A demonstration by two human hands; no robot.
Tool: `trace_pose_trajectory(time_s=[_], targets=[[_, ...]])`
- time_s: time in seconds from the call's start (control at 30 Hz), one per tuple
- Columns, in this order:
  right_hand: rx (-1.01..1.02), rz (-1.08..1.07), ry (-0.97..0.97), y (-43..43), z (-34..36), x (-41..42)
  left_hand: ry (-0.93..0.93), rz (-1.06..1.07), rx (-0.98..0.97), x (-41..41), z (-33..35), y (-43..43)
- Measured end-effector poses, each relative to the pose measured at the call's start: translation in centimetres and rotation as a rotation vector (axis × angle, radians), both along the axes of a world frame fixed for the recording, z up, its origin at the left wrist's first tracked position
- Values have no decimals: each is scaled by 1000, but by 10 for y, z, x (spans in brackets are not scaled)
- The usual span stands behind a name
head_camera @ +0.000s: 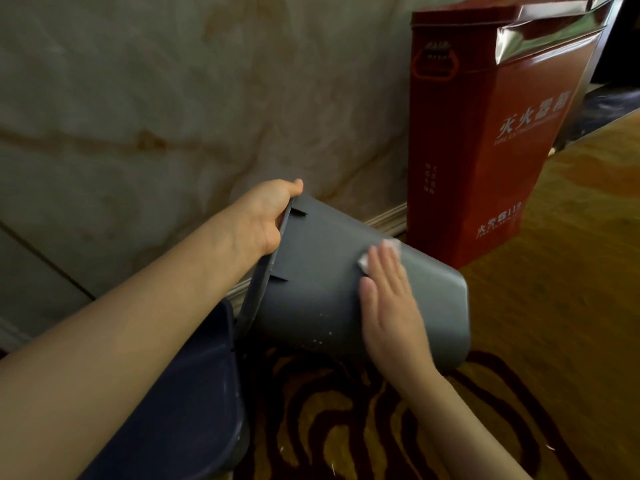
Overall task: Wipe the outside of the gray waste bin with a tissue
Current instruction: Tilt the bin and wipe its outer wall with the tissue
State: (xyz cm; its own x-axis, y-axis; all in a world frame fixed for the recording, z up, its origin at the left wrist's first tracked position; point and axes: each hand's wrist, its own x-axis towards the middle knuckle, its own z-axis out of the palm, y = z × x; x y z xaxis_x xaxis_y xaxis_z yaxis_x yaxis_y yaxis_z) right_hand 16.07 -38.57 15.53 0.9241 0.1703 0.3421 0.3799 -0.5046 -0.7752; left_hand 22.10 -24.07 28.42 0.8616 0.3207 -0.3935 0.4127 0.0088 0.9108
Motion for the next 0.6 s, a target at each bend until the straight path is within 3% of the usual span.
trace_pose_trajectory(time_s=[0.17, 0.33, 0.43, 0.53, 0.6], targets=[[-112, 227, -263, 45, 36, -21, 9, 4, 10, 3, 4, -5], [-97, 28, -252, 16, -4, -30, -59, -43, -42, 16, 8, -15], [-110, -99, -203, -10, -25, -17, -124, -245, -40, 19, 15, -9], [-121, -160, -131, -27, -37, -2, -81, -421, 84, -10, 4, 20], [-140, -163, -123, -29, -39, 2, -126, -396, 8, -41, -13, 33]])
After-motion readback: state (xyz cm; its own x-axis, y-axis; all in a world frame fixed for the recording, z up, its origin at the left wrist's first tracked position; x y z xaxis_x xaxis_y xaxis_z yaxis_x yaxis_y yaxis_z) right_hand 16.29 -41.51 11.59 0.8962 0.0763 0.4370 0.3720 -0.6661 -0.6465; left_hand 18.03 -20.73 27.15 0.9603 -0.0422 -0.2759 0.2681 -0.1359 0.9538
